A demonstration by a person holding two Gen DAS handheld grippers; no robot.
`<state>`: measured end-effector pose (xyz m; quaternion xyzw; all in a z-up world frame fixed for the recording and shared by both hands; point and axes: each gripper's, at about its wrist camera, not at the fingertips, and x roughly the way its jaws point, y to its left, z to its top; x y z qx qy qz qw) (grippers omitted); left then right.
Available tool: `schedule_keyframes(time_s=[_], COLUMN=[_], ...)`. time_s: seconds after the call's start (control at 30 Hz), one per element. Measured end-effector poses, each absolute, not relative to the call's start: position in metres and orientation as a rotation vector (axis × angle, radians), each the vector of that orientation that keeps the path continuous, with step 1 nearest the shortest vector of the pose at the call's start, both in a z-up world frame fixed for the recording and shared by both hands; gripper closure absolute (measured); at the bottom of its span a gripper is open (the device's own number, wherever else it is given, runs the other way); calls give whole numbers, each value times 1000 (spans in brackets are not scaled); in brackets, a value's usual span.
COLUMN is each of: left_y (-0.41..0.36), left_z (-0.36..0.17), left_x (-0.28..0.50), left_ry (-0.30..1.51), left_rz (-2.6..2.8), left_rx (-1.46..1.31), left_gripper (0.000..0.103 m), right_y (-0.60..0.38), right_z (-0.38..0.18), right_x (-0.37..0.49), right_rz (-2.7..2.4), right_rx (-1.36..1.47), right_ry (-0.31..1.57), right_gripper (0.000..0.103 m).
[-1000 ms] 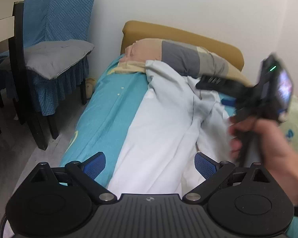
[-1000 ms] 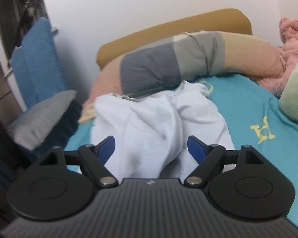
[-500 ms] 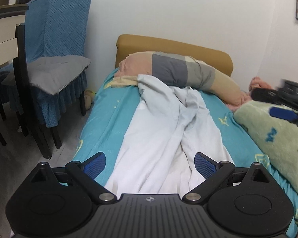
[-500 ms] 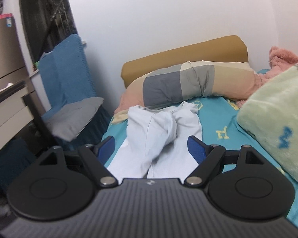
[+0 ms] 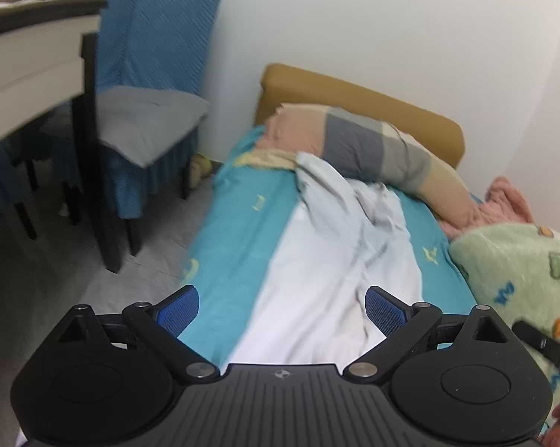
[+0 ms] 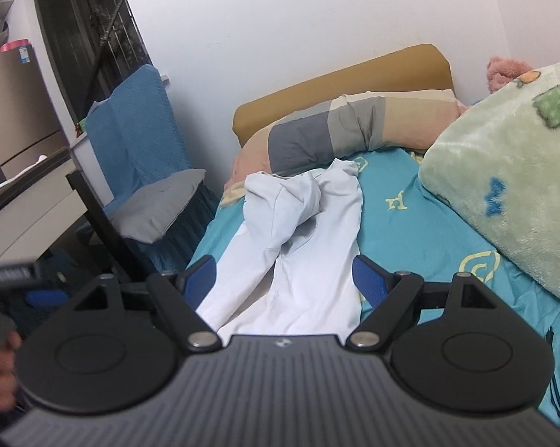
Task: Fold clothes
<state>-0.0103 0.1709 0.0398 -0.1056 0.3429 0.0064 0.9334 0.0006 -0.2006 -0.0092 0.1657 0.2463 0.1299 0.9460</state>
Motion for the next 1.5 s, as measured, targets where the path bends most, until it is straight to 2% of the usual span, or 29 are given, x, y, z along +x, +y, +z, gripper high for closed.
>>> schedule_keyframes(time_s=[0.27, 0.5, 0.97, 1.27, 1.43, 1.5], left_y=[214, 269, 317, 321, 310, 307], left_z=[90, 92, 3, -57, -87, -99], left_x=[-23, -40, -91, -125, -138, -140], left_ry=[640, 650, 736, 769, 748, 756], left_rz=[108, 171, 122, 12, -99, -139], left_rx=[-166, -292, -435, -484, -475, -495], left_gripper=[6, 6, 6, 14, 16, 24], right_y=[-199, -202, -210, -243, -264, -271], right_z=[-10, -9, -16, -20, 0, 6], right_x=[-4, -6, -3, -3, -9, -13], right_rz=[294, 303, 303, 281, 284, 256], right_rx=[320, 327, 389, 587, 563, 529], right_ry=[511, 516, 557, 605, 609, 600], right_gripper=[21, 21, 21, 21, 21, 21])
